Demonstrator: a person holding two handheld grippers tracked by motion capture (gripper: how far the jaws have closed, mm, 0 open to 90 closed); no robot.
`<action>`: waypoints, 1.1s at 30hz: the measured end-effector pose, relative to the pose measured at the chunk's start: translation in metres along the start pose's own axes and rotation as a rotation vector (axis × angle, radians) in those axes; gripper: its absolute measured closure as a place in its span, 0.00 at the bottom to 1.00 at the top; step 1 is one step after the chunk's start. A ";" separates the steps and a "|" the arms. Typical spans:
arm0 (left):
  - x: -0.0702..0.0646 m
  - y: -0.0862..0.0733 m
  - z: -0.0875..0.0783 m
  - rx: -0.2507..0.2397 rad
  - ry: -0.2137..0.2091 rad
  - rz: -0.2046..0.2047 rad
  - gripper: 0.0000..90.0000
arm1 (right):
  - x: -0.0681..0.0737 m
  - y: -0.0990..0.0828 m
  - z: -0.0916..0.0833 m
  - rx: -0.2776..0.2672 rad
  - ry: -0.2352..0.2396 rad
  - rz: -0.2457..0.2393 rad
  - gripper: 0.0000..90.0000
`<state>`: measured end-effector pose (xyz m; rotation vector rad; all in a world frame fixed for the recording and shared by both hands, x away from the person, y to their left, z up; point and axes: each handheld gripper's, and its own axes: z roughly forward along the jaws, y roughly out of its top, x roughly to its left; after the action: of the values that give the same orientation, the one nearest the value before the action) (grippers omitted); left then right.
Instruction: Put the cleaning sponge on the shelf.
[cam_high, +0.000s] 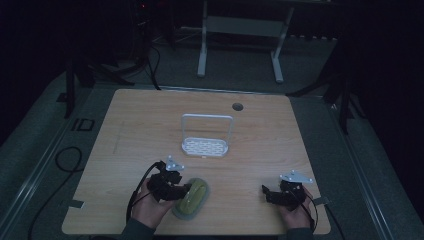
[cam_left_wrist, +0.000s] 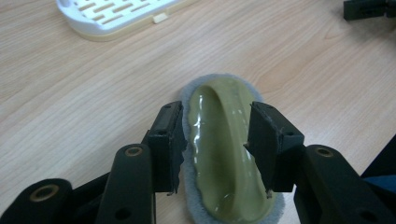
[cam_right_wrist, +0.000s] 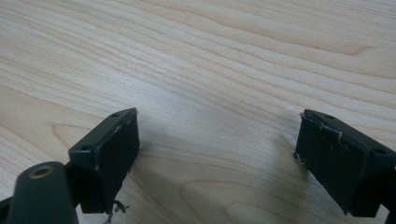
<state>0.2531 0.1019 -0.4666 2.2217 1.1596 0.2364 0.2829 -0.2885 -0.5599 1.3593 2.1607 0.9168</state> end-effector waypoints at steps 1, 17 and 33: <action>0.000 0.000 0.000 0.000 0.000 0.000 0.62 | 0.000 0.000 0.000 0.000 0.000 0.000 0.14; -0.018 0.006 0.016 0.123 -0.010 0.068 0.67 | 0.000 0.000 0.000 0.000 0.000 0.000 0.14; -0.022 0.017 0.032 0.238 0.014 0.146 0.69 | 0.000 0.000 0.000 0.000 0.000 0.000 0.14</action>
<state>0.2651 0.0630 -0.4797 2.5213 1.0806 0.1812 0.2829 -0.2884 -0.5599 1.3598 2.1601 0.9171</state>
